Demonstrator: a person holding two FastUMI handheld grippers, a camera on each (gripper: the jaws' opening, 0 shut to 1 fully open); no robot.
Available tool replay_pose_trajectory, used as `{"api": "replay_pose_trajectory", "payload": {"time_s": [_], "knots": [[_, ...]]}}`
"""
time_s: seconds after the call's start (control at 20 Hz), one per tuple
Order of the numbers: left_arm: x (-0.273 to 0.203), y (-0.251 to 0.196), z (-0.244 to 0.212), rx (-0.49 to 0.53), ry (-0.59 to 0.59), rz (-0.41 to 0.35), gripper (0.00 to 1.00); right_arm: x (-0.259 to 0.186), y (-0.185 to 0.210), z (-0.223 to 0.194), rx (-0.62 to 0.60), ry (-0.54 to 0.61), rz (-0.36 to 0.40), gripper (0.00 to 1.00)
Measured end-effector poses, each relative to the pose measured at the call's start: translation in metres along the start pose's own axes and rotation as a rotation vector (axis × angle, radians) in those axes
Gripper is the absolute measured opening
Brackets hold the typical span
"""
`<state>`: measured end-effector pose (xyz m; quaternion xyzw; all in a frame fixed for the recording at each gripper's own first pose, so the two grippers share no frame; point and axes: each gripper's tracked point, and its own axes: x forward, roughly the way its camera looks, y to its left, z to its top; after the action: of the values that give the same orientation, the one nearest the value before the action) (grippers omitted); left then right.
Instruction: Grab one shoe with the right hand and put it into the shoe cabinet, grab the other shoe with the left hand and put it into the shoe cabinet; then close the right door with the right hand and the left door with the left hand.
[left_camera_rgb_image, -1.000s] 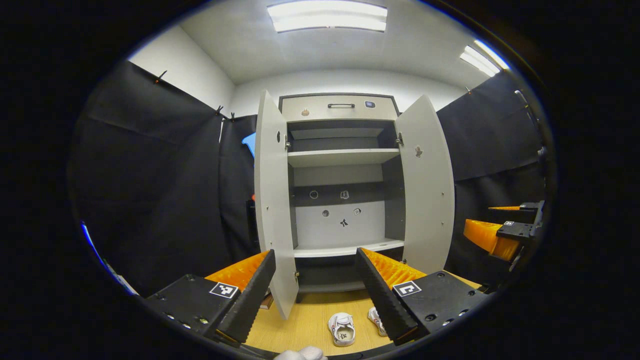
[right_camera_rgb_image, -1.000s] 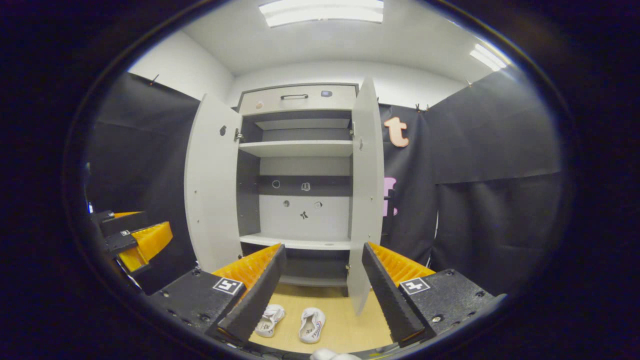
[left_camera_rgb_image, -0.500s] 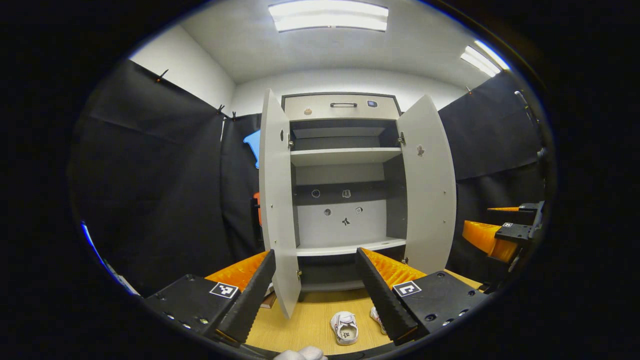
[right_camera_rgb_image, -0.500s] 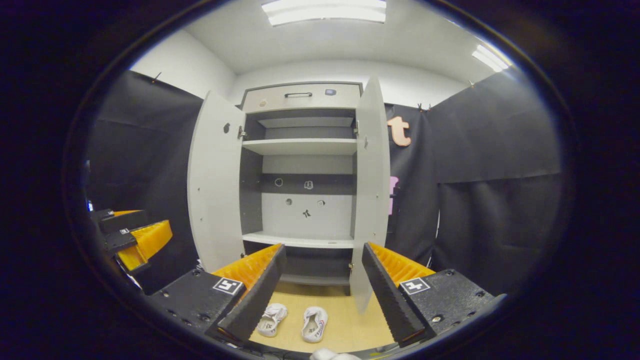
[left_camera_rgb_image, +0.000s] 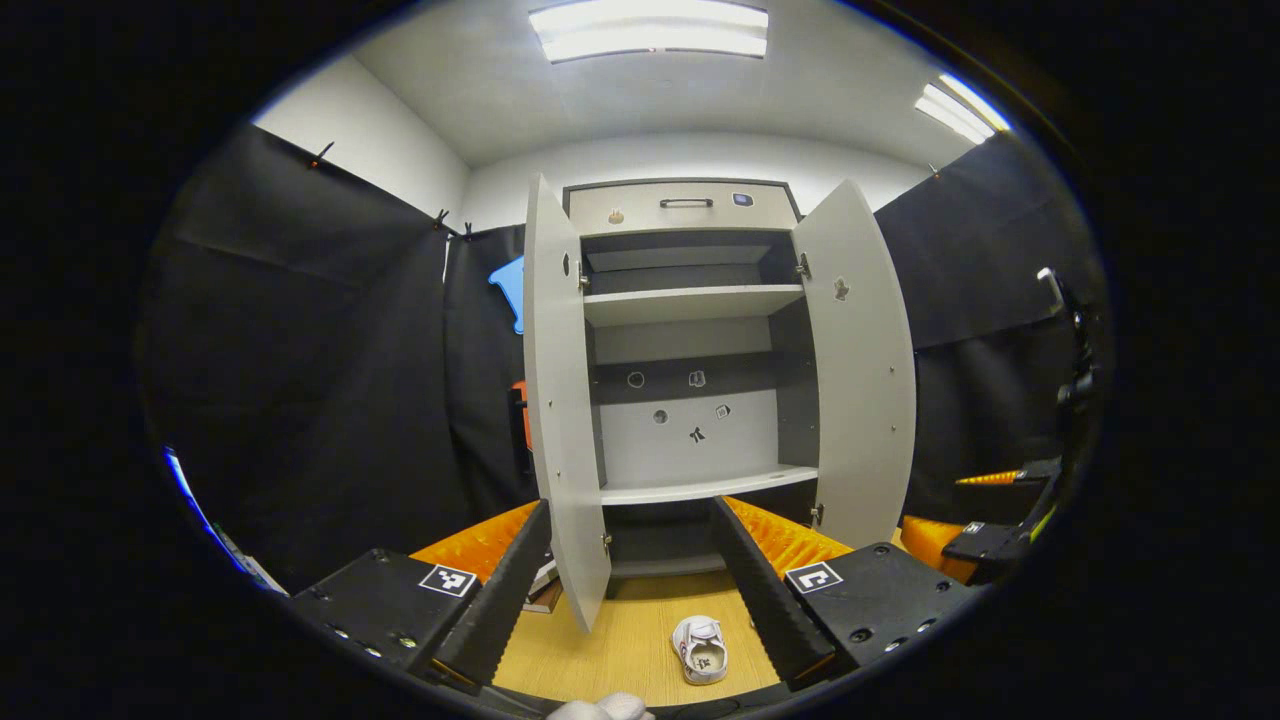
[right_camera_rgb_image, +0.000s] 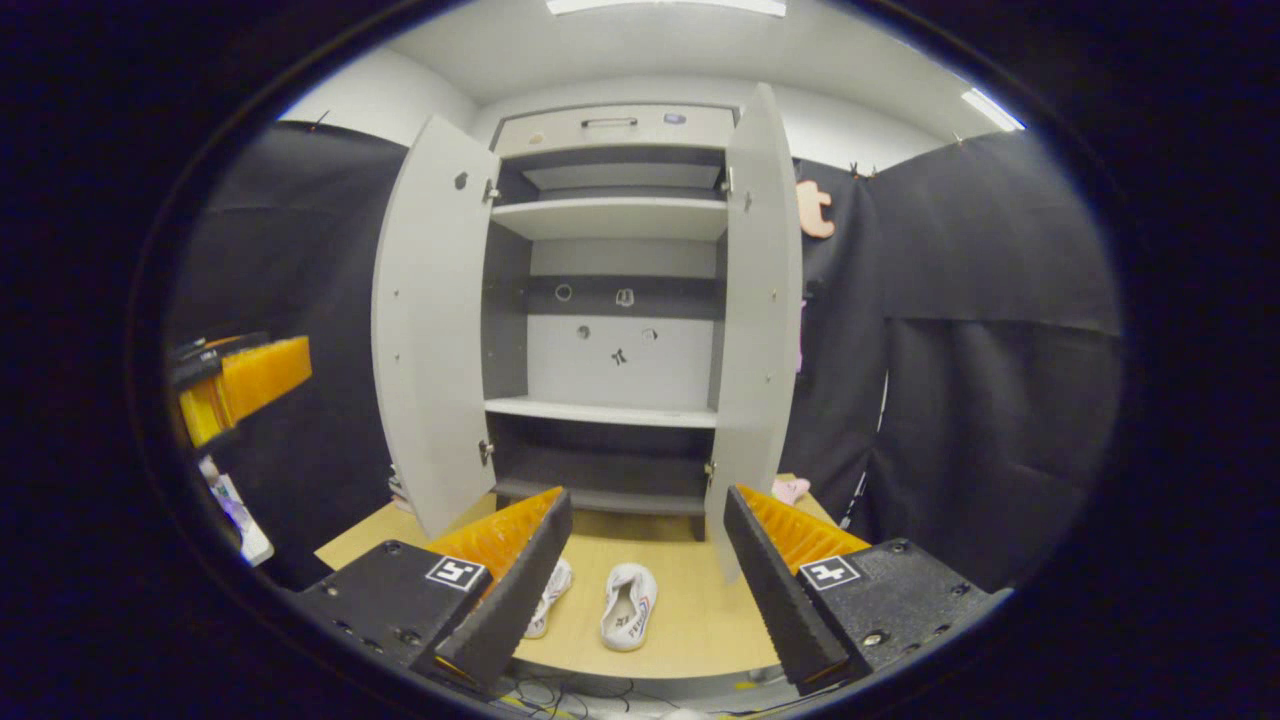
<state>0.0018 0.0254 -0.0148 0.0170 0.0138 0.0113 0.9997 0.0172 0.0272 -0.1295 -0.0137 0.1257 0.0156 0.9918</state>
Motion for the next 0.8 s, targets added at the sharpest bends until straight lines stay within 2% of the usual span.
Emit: {"api": "replay_pose_trajectory", "payload": {"time_s": [0.35, 0.4, 0.45, 0.6, 0.8], "knots": [[0.008, 0.006, -0.015, 0.014, 0.049, 0.035, 0.96, 0.070, 0.036, -0.155, 0.041, 0.330, 0.099, 0.88], [0.010, 0.007, -0.015, 0.018, 0.052, 0.041, 0.96, 0.083, 0.041, -0.170, 0.036, 0.355, 0.109, 0.81], [0.011, 0.008, -0.016, 0.021, 0.055, 0.048, 0.96, 0.095, 0.045, -0.185, 0.032, 0.382, 0.115, 0.86], [0.016, 0.013, -0.019, 0.019, 0.063, 0.074, 0.96, 0.134, 0.055, -0.221, 0.027, 0.453, 0.122, 0.83], [0.023, 0.021, -0.022, 0.028, 0.072, 0.113, 0.96, 0.182, 0.050, -0.266, 0.043, 0.553, 0.082, 0.78]]}}
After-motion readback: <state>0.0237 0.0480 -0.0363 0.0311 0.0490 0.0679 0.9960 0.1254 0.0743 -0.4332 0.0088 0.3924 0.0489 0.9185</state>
